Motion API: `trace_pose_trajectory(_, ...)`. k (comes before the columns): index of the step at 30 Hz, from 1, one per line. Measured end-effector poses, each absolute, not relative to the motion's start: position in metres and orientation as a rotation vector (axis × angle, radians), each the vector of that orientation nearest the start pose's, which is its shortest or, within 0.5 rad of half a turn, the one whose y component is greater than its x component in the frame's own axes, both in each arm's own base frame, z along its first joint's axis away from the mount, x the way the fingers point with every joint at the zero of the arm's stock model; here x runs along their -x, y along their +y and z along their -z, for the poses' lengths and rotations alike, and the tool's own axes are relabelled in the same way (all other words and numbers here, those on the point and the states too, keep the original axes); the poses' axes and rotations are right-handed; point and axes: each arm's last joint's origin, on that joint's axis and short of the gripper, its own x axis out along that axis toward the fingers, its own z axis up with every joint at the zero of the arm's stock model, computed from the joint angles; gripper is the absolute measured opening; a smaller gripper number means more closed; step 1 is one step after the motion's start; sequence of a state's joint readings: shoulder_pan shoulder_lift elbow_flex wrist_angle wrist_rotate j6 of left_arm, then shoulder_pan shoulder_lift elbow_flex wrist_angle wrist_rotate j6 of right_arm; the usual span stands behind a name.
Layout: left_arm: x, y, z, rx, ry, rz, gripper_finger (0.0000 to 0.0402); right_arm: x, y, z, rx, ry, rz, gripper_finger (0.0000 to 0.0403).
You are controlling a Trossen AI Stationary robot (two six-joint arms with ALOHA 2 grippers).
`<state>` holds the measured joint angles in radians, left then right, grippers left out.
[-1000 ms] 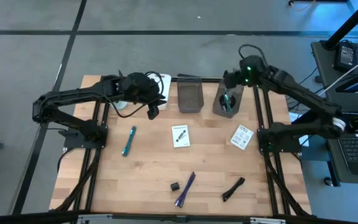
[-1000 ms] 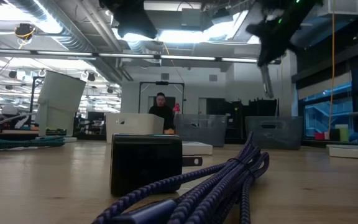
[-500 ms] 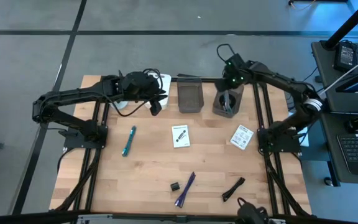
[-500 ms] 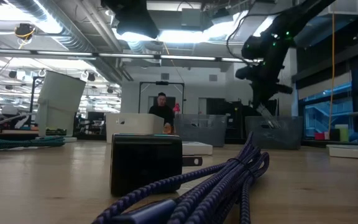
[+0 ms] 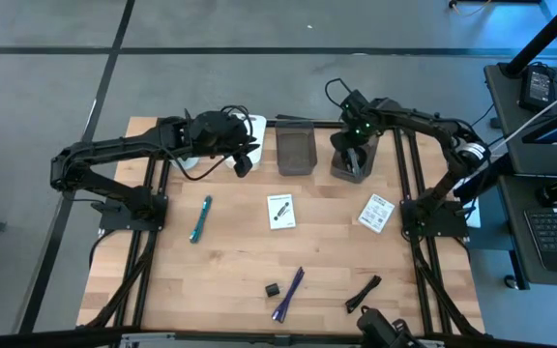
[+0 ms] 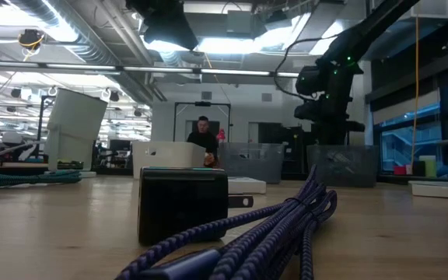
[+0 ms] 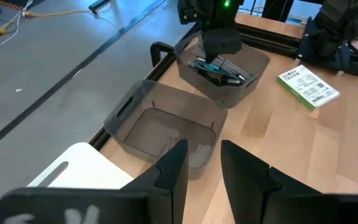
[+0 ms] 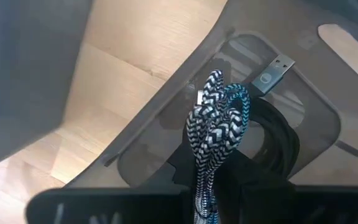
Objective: Pick and place items into bin
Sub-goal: Put the gray charger cable into the right black bin, then put the black charger adapter into the white bin
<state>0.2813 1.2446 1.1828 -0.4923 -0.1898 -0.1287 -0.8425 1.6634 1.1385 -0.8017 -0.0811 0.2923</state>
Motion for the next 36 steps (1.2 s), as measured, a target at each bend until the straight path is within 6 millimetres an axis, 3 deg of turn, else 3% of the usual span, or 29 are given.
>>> trace_pose_trajectory(20,-0.254,0.079,-0.348,0.166,0.525,-0.499,0.0088,-0.207,-0.229,-0.204,-0.833,1.130,0.821,0.0106)
trace_pose_trajectory(24,-0.254,0.079,-0.348,0.166,0.525,-0.499,0.0088,-0.201,-0.223,-0.221,-0.799,1.093,0.828,0.0120)
trace_pose_trajectory(28,-0.254,0.079,-0.348,0.164,0.526,-0.498,0.0088,-0.191,-0.212,-0.251,-0.753,0.998,0.856,0.0121)
trace_pose_trajectory(36,-0.260,0.082,-0.341,0.153,0.549,-0.535,0.0088,-0.170,-0.173,-0.306,-0.767,0.764,0.846,0.0100)
